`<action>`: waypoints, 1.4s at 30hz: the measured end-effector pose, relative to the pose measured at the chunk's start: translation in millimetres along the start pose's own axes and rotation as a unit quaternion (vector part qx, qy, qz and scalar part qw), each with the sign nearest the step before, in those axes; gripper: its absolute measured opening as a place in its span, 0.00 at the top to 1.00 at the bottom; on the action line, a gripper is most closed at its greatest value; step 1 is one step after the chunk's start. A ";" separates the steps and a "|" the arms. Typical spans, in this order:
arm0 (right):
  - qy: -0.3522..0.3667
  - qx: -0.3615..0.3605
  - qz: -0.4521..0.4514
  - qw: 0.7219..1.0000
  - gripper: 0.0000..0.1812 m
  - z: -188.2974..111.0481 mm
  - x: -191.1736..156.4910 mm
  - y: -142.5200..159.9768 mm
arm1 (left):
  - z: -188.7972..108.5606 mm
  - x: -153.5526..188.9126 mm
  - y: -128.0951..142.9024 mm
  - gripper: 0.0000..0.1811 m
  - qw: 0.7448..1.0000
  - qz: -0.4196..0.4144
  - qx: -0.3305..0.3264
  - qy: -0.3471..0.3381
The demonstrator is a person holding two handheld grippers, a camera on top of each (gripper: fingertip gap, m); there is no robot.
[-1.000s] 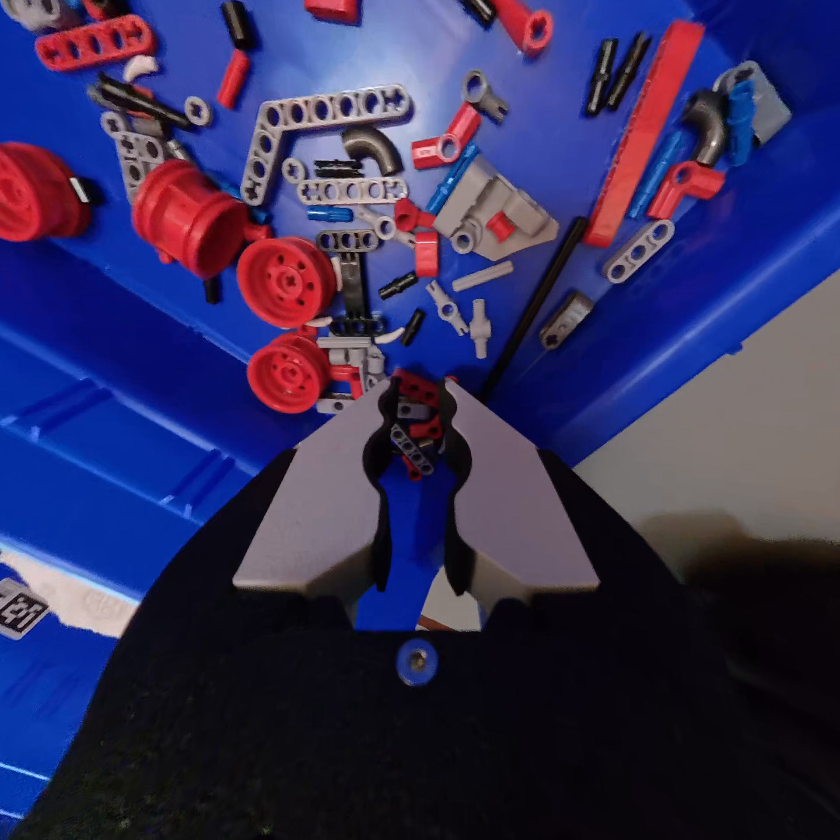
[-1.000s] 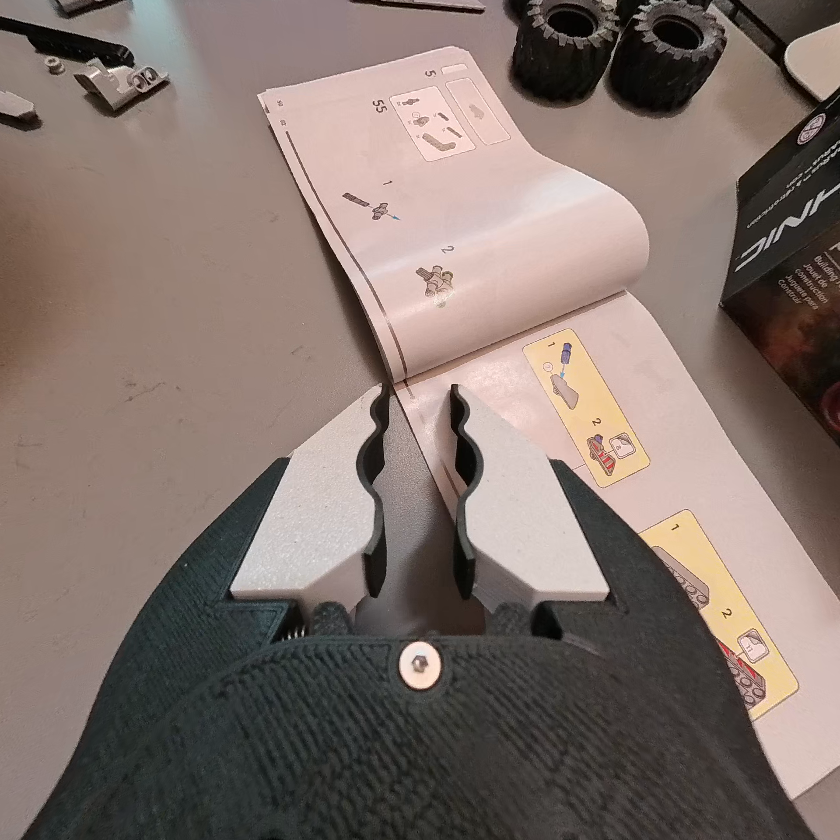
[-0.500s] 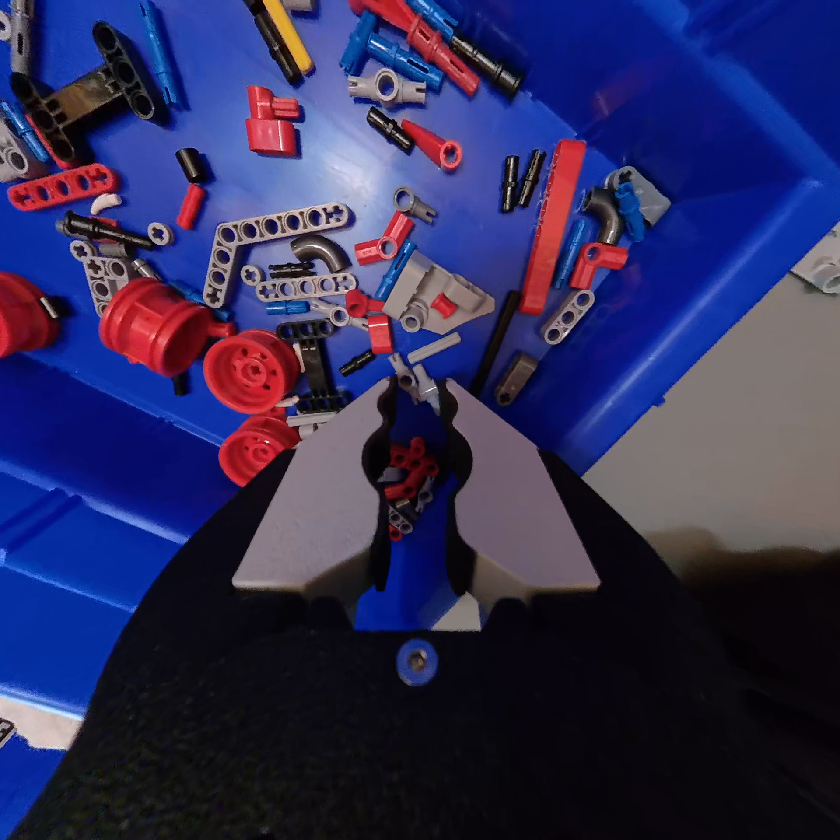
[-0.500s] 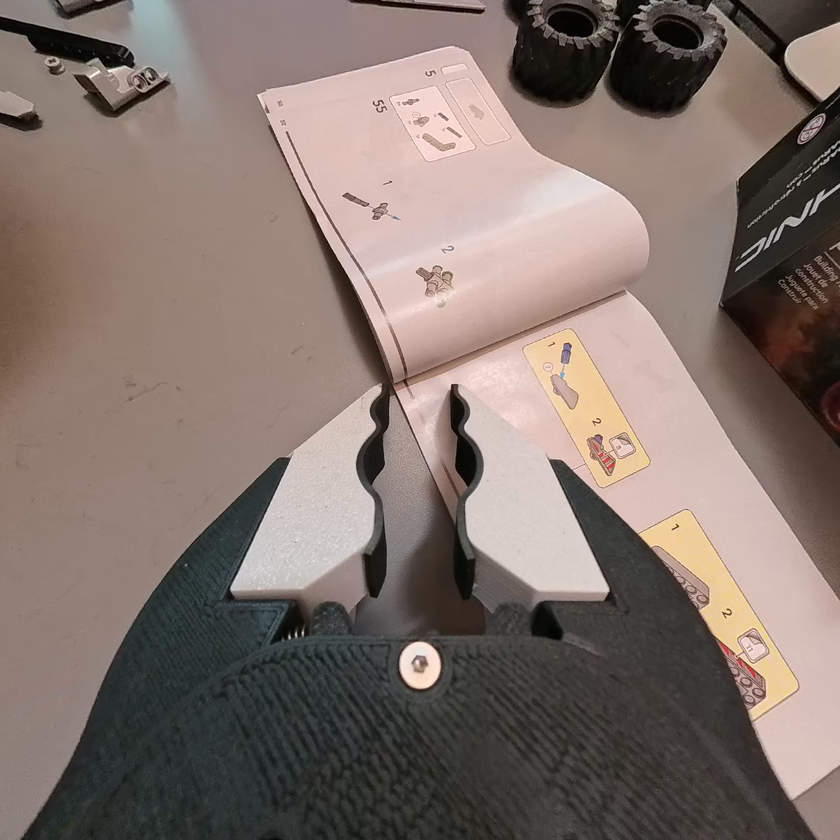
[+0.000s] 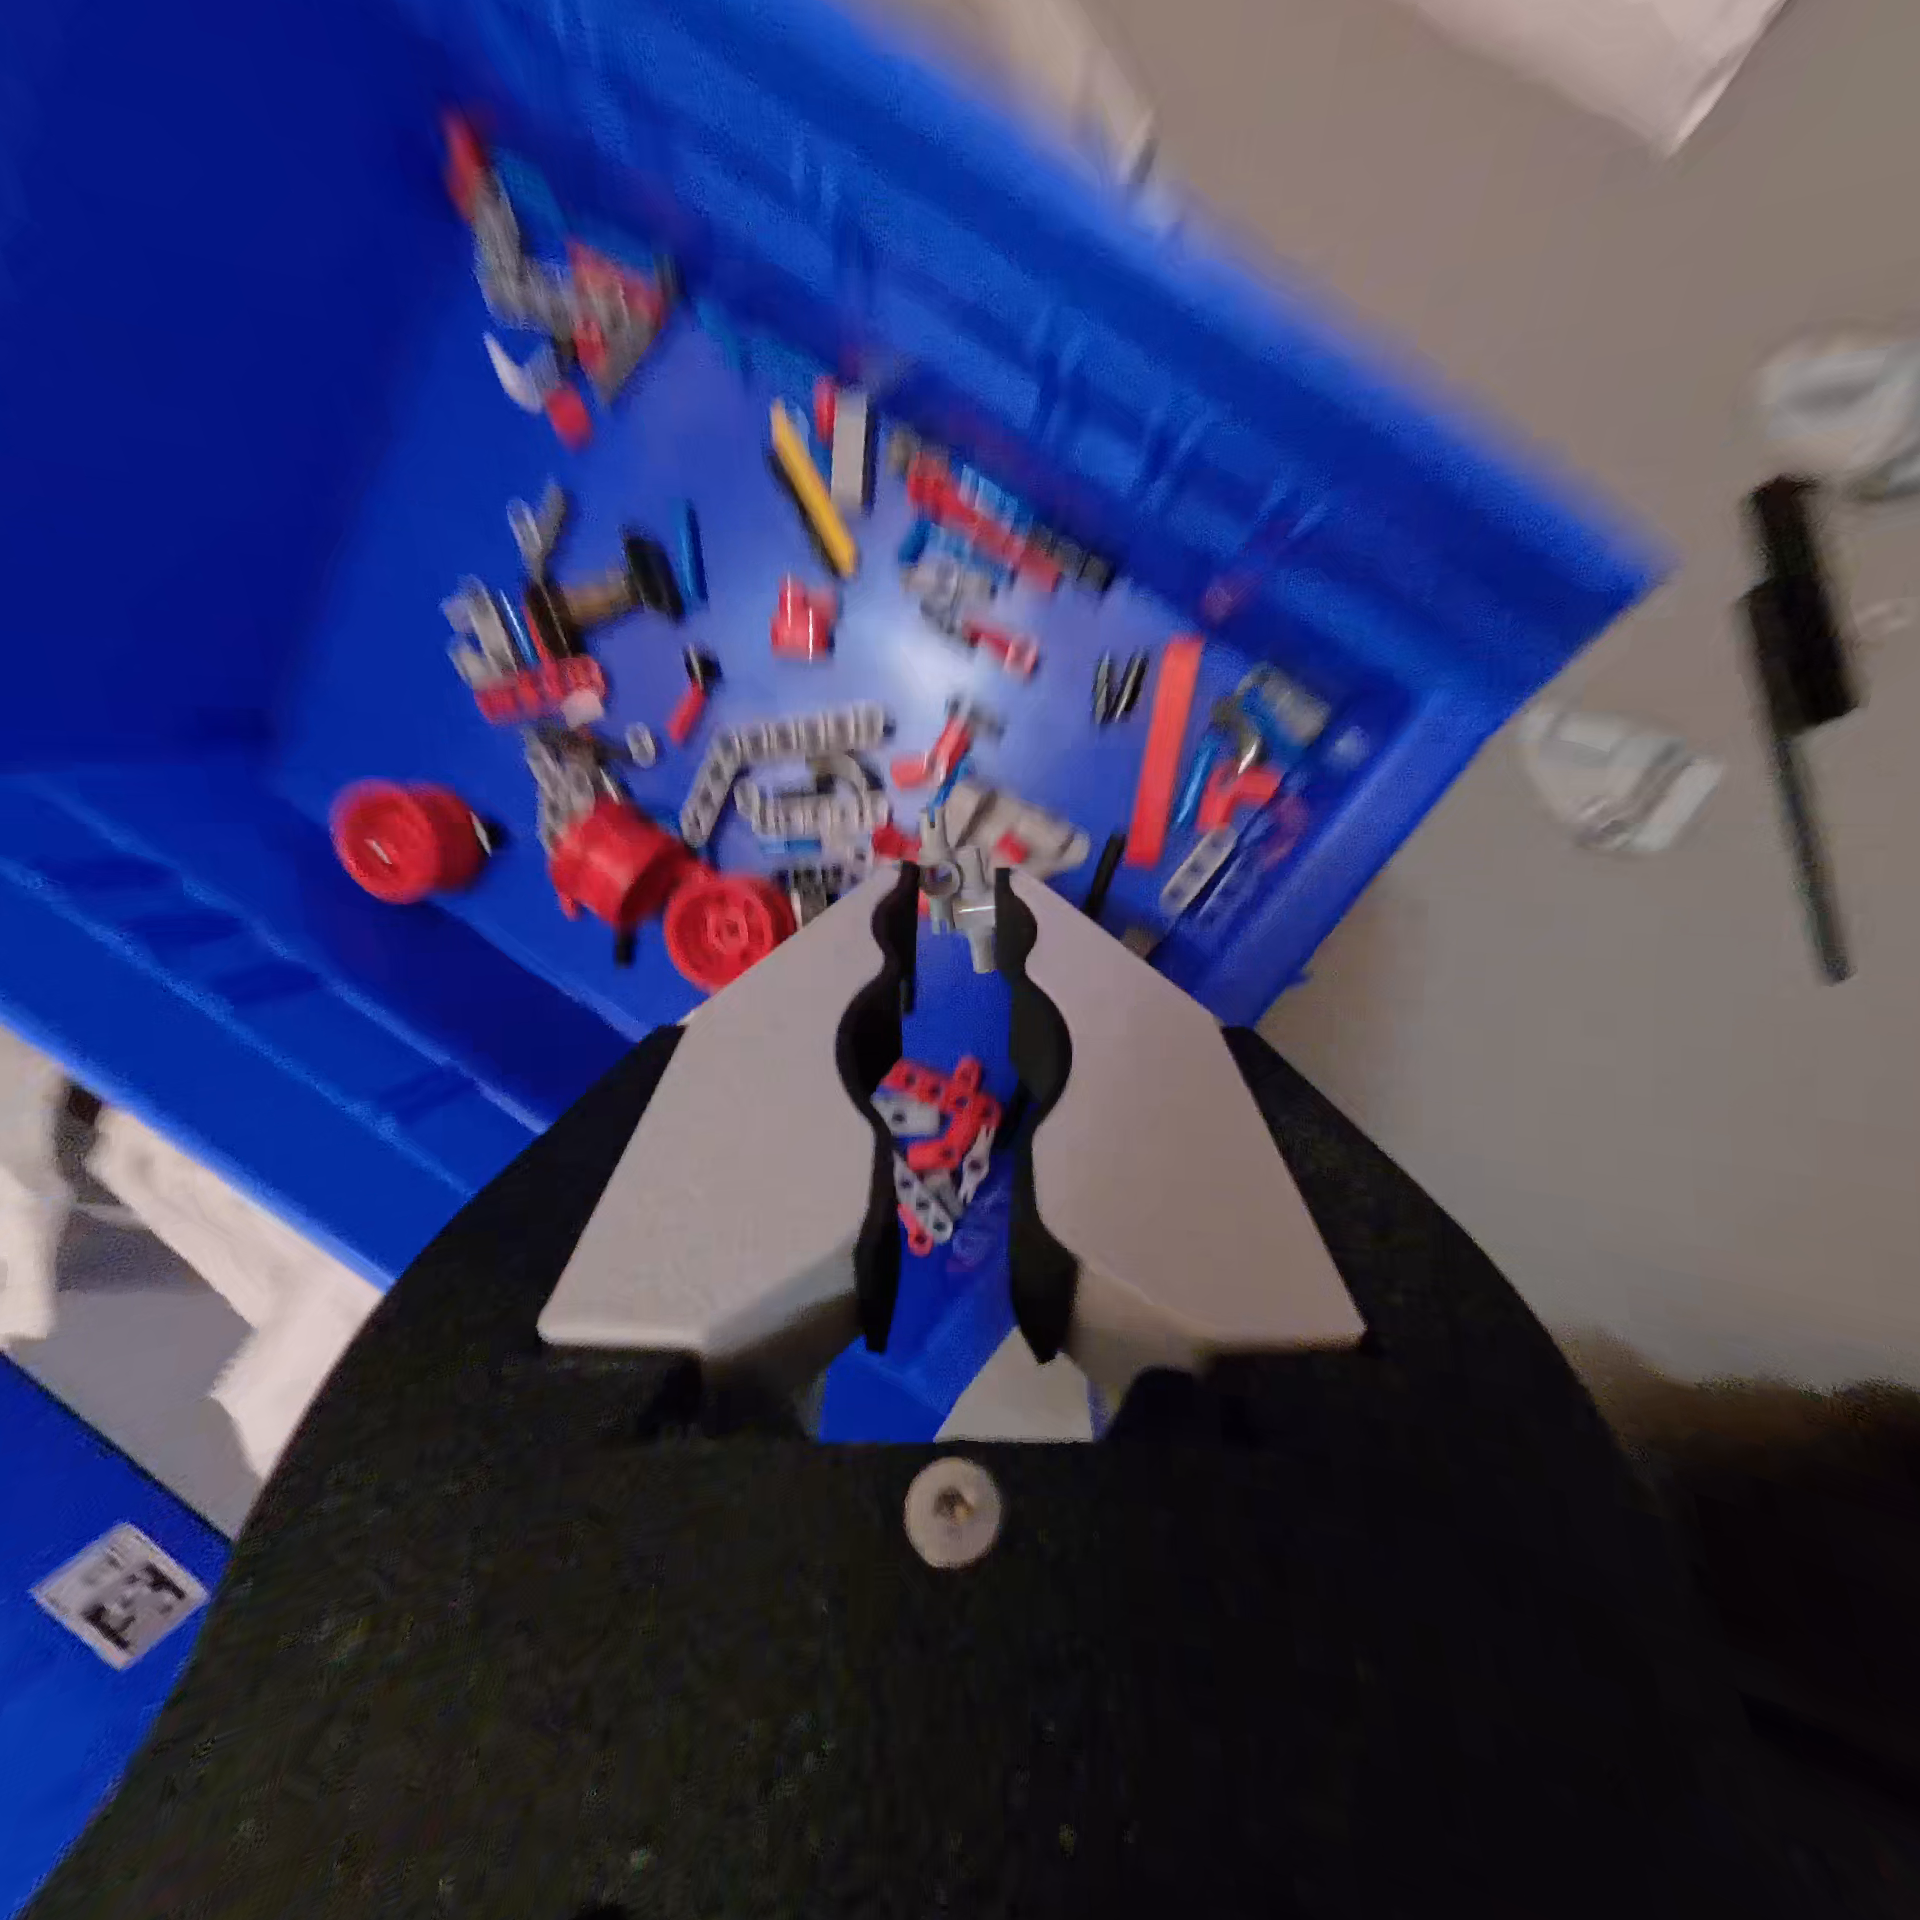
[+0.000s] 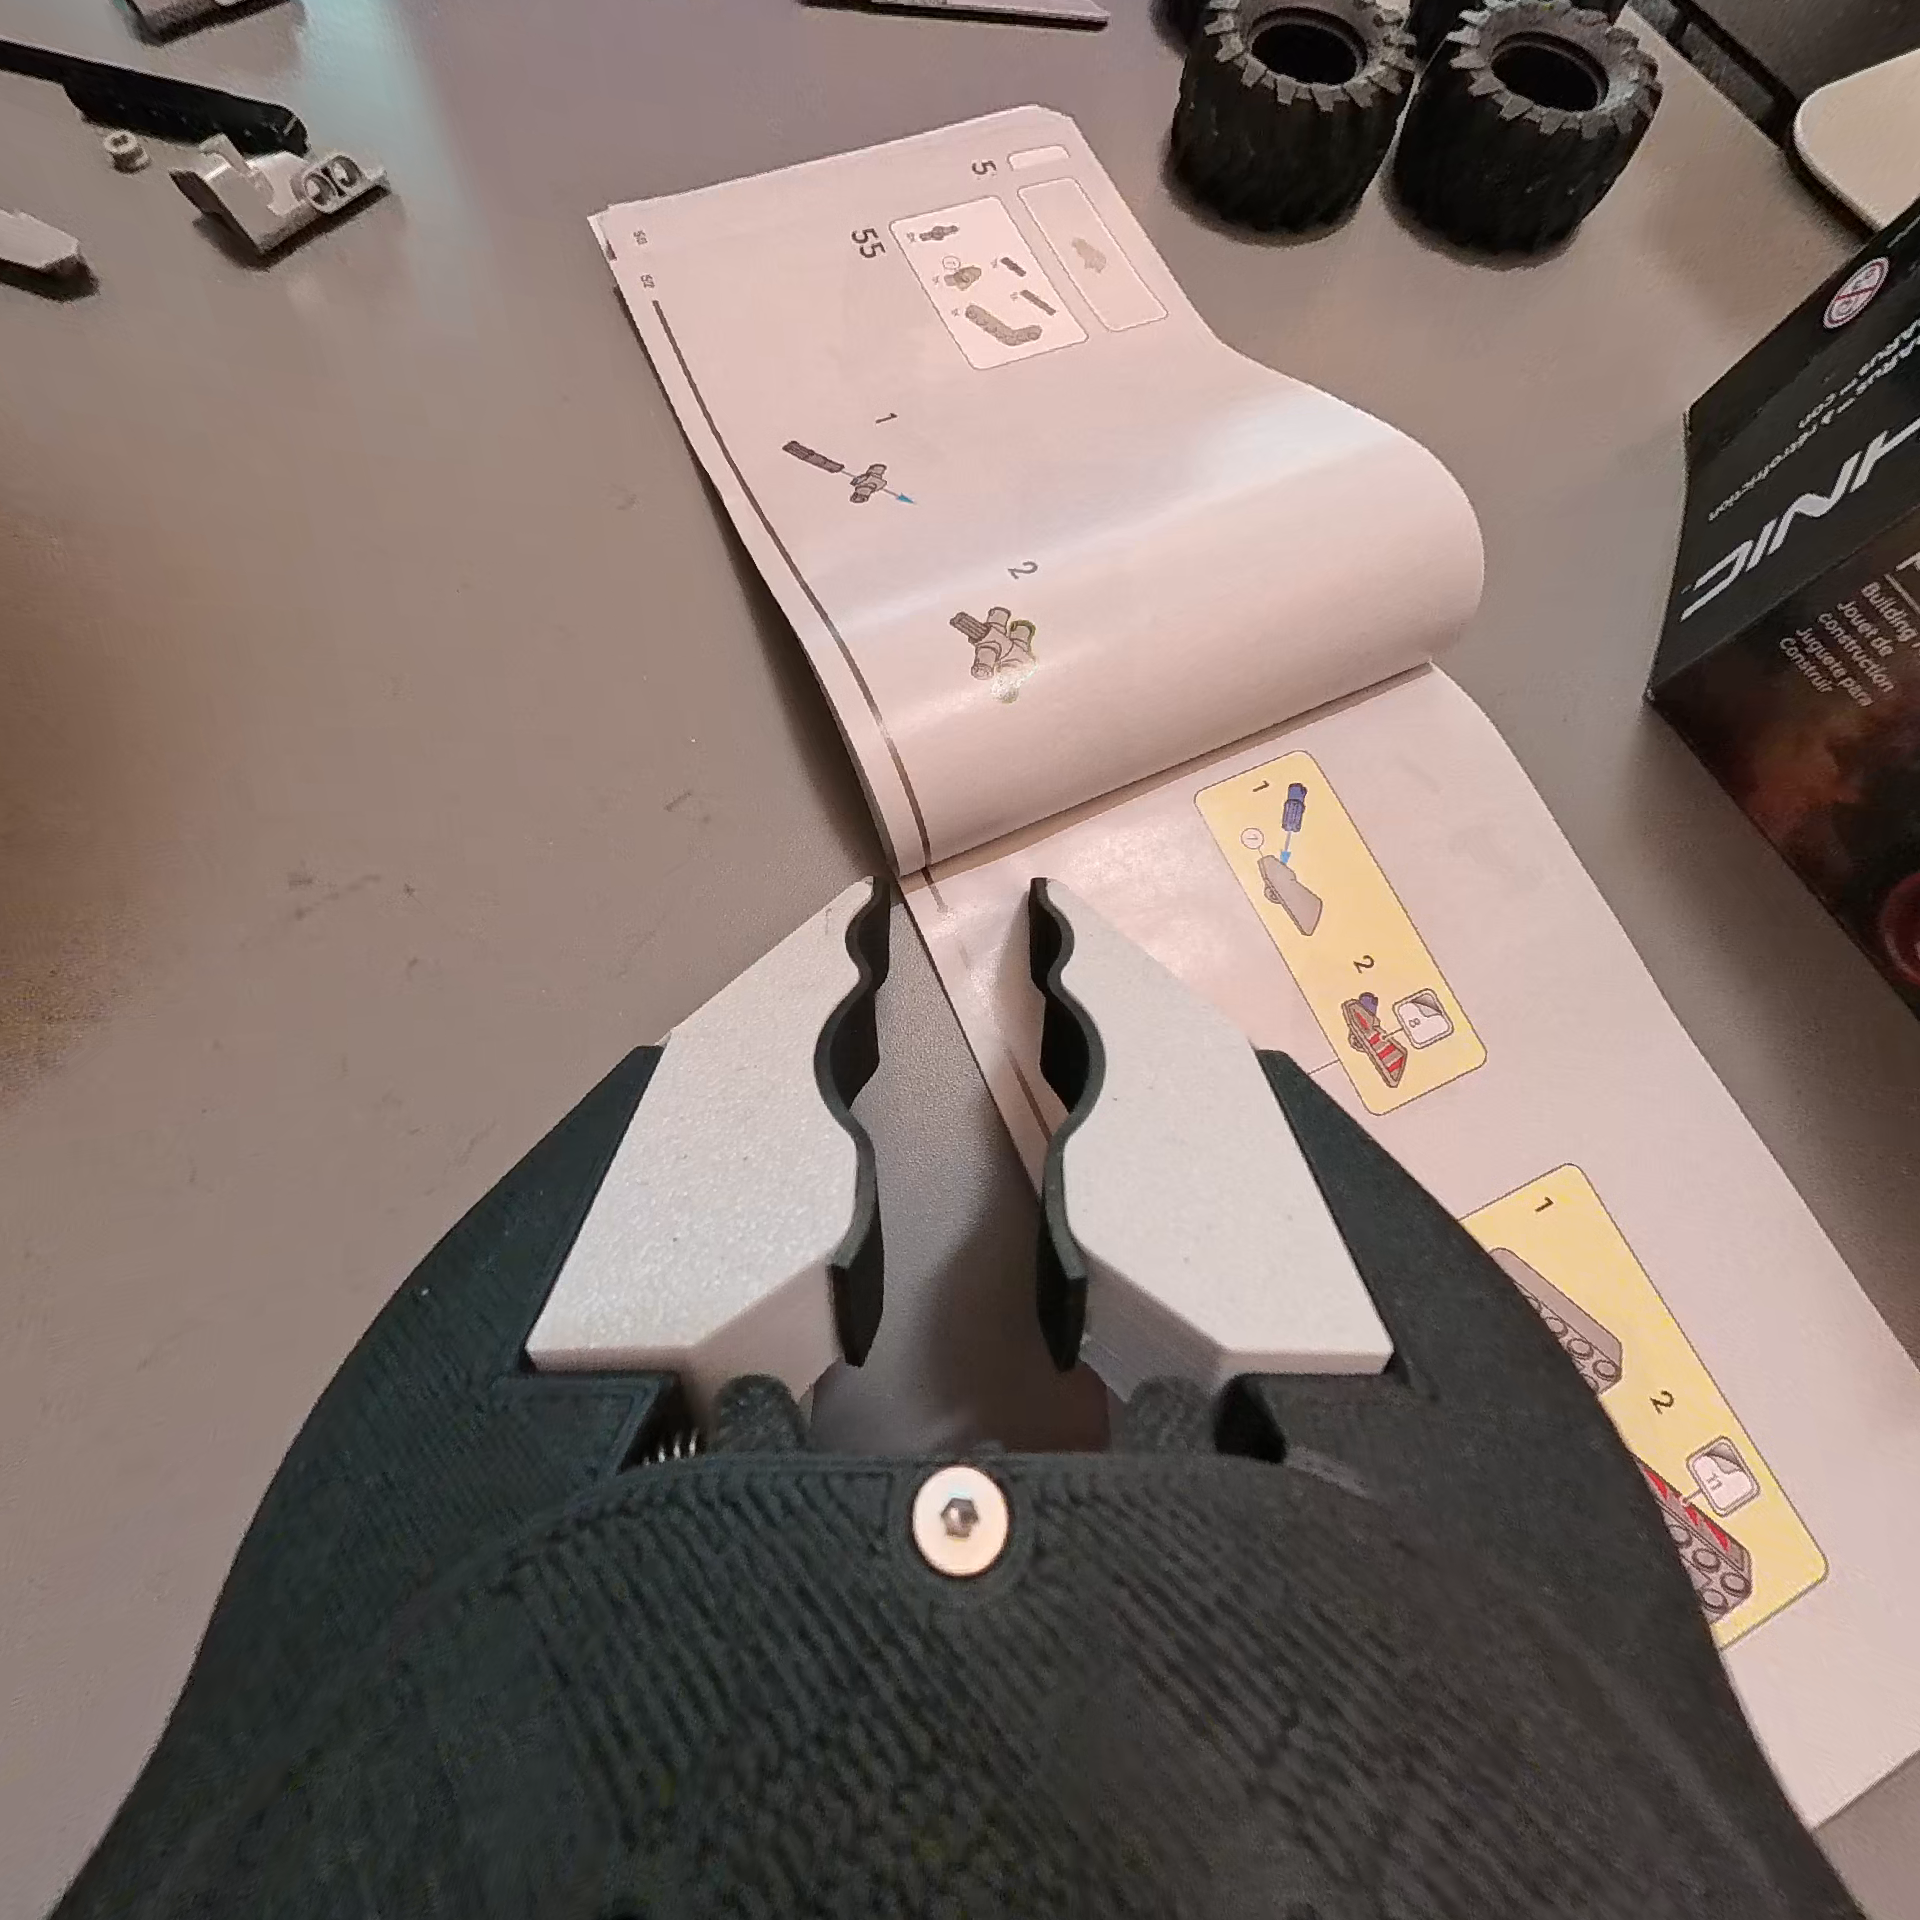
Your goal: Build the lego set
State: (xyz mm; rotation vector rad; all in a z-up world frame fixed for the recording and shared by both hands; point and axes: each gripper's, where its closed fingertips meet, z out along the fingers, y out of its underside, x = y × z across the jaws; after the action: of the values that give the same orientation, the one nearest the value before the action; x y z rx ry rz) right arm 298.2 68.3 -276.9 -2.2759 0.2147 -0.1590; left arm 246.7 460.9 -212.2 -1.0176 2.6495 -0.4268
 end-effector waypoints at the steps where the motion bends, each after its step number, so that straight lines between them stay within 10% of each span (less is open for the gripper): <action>1: 0.000 0.000 0.000 1.000 0.86 0.0 0.1 0.0 | -12.3 8.9 -20.5 0.93 0.999 0.019 0.037 -0.007; 8: 0.001 0.000 -0.001 1.000 0.86 -0.1 0.0 0.0 | 8.7 172.8 -173.2 0.94 0.956 0.169 0.205 0.121; 15: 0.001 0.000 -0.002 1.000 0.86 -0.1 0.0 0.1 | 92.3 241.1 -164.4 0.94 0.959 0.216 0.100 0.156; 32: -0.001 0.000 0.001 1.000 0.86 -0.2 0.2 0.1 | 75.1 229.3 -171.6 0.85 0.954 0.130 0.141 0.230; 42: -0.001 0.000 0.000 1.000 0.86 -0.1 0.1 0.1 | -12.6 88.8 -176.3 0.90 0.960 -0.002 0.276 0.052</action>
State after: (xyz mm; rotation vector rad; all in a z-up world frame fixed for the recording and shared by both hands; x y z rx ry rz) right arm 298.2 68.2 -276.9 -2.2759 0.2149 -0.1569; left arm 284.9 277.4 -149.2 -0.8322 2.3846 -1.1675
